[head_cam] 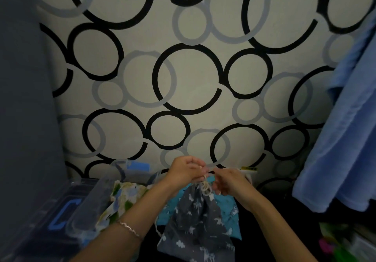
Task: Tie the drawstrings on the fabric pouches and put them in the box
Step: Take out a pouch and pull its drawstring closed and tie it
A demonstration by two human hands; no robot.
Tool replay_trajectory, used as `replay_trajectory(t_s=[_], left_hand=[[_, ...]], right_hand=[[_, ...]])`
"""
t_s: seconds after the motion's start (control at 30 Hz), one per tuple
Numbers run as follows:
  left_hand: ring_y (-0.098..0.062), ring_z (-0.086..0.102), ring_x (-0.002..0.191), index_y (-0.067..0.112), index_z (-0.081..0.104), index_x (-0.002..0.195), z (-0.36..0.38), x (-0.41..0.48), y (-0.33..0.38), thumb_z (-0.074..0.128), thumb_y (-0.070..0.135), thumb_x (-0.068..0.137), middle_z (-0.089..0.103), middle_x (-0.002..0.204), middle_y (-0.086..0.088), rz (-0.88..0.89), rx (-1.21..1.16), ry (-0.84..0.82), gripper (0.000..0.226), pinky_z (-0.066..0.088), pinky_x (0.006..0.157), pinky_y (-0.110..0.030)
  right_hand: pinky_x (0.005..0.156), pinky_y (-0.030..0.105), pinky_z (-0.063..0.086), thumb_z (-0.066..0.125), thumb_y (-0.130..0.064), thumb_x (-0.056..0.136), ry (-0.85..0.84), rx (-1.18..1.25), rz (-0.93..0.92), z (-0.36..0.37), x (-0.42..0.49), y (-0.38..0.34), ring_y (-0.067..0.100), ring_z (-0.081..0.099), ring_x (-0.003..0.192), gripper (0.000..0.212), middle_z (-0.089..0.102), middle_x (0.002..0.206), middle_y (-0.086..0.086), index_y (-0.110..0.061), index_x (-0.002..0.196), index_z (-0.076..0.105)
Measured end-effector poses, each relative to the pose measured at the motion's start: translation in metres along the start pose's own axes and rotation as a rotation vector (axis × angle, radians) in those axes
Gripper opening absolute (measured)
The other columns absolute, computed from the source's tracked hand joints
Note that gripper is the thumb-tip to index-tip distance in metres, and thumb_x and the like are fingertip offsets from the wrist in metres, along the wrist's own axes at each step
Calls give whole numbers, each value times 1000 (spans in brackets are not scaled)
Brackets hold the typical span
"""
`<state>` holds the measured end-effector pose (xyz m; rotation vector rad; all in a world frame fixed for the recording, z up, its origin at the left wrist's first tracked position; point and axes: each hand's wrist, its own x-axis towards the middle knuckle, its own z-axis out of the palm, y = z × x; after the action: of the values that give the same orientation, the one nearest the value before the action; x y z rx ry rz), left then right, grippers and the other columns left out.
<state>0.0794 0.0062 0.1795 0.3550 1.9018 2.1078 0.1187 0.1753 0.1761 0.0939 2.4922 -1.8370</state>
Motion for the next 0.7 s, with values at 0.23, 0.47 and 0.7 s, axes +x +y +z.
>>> replay_trajectory(t_s=[0.23, 0.47, 0.7], left_hand=[[-16, 71, 75, 7, 43, 134, 4, -7, 4, 63, -12, 84, 71, 96, -16, -5, -42, -96, 57, 60, 71, -25], [-19, 73, 72, 17, 26, 147, 5, -8, 2, 62, -11, 85, 71, 102, -16, -18, -103, -71, 76, 60, 66, -26], [-20, 72, 76, 16, 28, 146, 8, -12, 2, 64, -12, 83, 70, 104, -21, -6, -102, -49, 78, 60, 69, -29]], right_hand=[[47, 23, 32, 61, -43, 91, -58, 12, 320, 6, 18, 9, 10, 47, 44, 33, 55, 59, 2, -11, 83, 59], [48, 21, 30, 57, -38, 95, -98, -58, 448, 10, 23, 13, 11, 43, 49, 32, 51, 60, 3, -13, 76, 54], [43, 15, 27, 55, -37, 96, -262, -119, 484, 3, 26, 7, 7, 42, 48, 30, 52, 62, 0, -15, 76, 53]])
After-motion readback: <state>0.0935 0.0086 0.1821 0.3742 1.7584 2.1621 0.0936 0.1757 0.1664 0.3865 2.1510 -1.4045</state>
